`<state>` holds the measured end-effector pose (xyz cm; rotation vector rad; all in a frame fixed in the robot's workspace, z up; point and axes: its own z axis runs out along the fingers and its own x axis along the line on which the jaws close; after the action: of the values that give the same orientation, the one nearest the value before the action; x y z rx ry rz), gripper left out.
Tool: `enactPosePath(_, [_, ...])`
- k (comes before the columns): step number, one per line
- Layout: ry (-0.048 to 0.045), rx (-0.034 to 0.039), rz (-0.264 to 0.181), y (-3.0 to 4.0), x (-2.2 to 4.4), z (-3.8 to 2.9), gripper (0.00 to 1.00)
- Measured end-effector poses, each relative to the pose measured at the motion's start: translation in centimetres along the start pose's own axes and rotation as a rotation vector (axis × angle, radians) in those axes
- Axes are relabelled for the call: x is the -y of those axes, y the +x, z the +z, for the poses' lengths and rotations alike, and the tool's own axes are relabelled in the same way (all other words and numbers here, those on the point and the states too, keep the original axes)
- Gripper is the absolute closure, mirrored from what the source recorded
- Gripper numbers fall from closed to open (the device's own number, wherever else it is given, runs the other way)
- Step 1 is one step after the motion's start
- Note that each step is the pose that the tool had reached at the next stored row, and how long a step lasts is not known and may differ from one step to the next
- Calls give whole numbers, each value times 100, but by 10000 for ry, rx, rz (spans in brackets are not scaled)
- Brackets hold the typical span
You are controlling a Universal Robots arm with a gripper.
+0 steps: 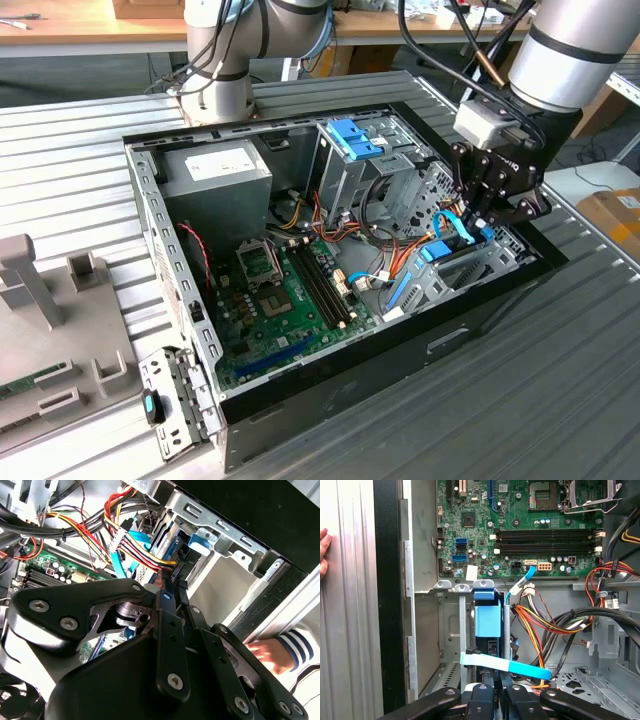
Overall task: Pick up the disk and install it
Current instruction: 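Insert the disk into the insertion slot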
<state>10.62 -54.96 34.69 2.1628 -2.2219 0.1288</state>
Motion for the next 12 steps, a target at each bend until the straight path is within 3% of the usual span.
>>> enactPosePath(7, [0, 0, 0, 0, 6, 0, 84])
enactPosePath(12, [0, -1, 0, -3, 5, 39, 84])
